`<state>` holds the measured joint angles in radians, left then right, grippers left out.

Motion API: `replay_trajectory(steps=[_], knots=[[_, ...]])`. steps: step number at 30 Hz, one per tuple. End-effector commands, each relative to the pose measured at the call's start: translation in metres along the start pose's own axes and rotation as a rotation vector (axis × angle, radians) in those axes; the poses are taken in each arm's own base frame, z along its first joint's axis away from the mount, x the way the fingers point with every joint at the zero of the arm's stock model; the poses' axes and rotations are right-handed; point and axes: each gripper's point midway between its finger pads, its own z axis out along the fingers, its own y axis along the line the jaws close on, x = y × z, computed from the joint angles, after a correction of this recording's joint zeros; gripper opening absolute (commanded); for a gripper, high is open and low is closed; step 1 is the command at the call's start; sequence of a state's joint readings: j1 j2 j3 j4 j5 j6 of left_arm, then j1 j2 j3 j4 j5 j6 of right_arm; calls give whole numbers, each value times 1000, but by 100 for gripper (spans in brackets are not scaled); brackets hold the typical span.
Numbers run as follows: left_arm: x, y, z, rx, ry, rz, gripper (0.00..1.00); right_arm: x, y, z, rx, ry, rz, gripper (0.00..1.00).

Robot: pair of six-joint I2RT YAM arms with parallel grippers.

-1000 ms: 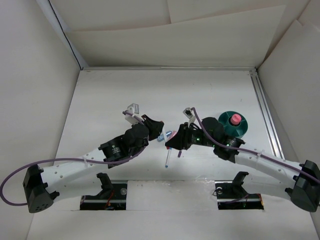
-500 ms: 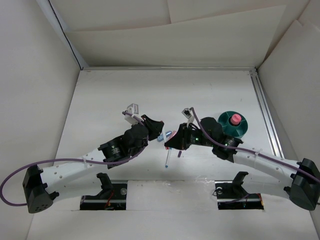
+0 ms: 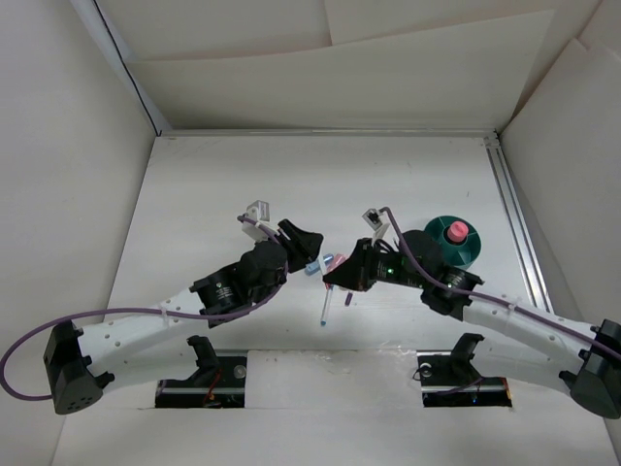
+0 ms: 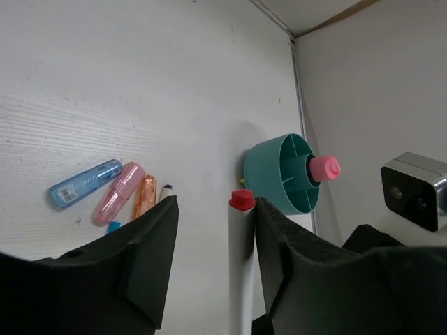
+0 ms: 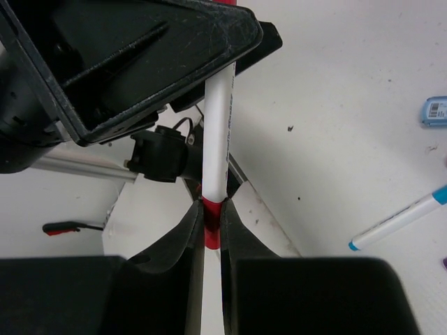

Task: Sort the stationery into containers
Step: Pick up the pen from the center of the board, then place the pen in the storage box.

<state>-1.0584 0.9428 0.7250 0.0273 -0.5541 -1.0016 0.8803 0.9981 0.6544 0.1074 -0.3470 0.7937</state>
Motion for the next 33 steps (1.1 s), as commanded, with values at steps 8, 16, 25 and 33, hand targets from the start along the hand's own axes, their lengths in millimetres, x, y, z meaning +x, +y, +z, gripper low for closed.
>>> replay_trajectory(steps=[8,16,25,33], knots=[[-37,-28,-17,74,-74,6,45,-17,-10,-29,95,-145,170,1],[-12,-31,-16,149,17,40,45,-52,-27,-98,464,-228,170,1],[32,-30,-23,255,192,107,44,-76,-54,-170,1072,22,-12,1],[38,-23,-36,318,212,118,44,-85,-85,-160,1048,105,161,0]])
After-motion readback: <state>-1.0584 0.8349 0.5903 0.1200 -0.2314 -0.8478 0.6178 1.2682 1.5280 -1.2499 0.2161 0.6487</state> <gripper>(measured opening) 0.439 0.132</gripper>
